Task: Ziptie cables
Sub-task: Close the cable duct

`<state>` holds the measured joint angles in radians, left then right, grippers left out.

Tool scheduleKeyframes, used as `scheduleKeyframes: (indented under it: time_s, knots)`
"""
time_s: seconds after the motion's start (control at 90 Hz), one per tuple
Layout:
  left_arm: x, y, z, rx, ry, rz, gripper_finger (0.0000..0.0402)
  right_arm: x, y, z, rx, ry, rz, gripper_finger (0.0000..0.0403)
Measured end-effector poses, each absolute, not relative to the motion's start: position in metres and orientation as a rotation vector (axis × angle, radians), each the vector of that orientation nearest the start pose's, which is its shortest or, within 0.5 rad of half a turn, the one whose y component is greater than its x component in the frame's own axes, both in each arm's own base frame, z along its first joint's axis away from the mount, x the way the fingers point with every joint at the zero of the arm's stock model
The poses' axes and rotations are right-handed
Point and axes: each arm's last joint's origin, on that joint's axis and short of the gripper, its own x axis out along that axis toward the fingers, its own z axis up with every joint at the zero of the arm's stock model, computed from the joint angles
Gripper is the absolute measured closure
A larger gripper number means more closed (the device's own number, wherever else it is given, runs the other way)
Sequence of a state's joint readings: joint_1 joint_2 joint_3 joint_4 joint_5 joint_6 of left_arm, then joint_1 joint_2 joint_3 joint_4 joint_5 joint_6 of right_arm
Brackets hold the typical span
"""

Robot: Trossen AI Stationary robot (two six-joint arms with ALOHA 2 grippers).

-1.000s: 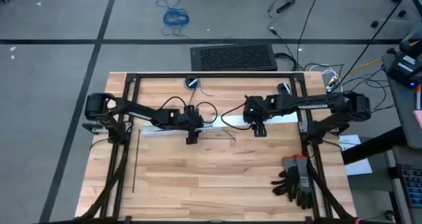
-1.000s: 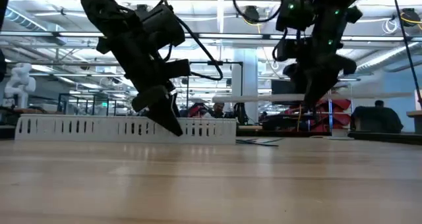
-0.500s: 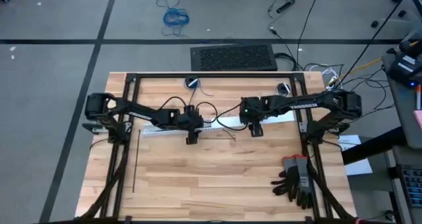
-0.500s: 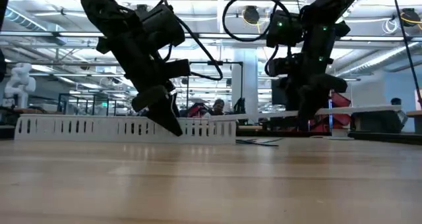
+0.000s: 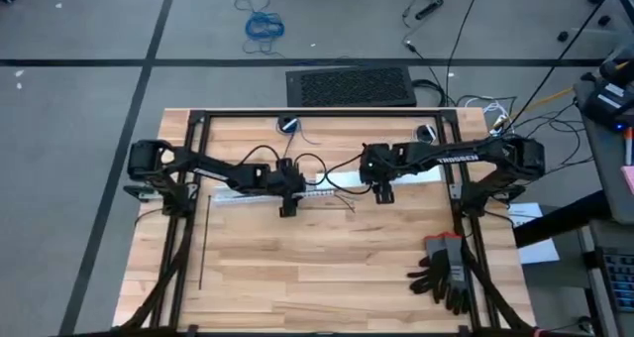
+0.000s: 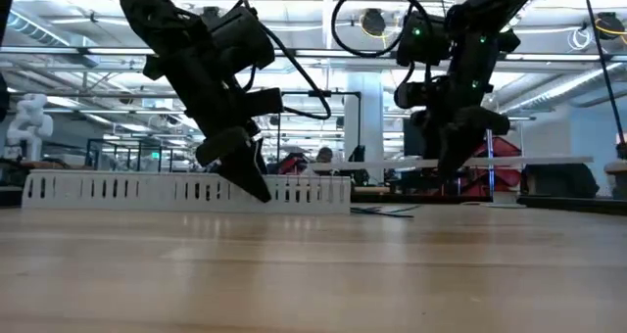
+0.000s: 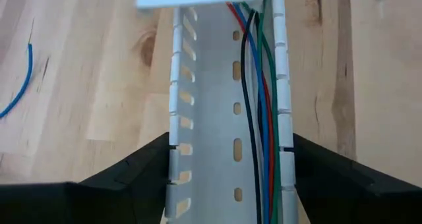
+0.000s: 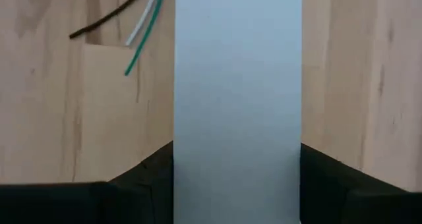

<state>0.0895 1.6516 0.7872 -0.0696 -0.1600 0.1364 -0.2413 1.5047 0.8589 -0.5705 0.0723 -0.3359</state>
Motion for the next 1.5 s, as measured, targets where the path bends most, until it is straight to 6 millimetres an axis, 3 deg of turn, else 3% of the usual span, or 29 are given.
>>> scheduleKeyframes:
  time_s: [0.356,0.733,0.989,1.189,1.5]
  knots:
    - [0.302,0.032,0.142,0.160,0.950,0.167,0.0125,0.265,-0.068,0.166,-0.194,1.266,-0.061,0.0187]
    - [0.307,0.030,0.148,0.183,0.929,0.139,0.0123,0.254,-0.067,0.192,-0.212,1.198,-0.117,0.0187]
    - [0.317,0.030,0.163,0.176,0.909,0.131,0.0056,0.247,-0.066,0.198,-0.207,1.211,-0.127,0.0187]
    - [0.331,0.033,0.177,0.171,0.748,0.151,0.0026,0.236,-0.065,0.203,-0.218,1.273,-0.160,0.0187]
    - [0.348,0.041,0.150,0.115,0.693,0.120,0.0025,0.214,-0.069,0.221,-0.195,1.274,-0.194,0.0187]
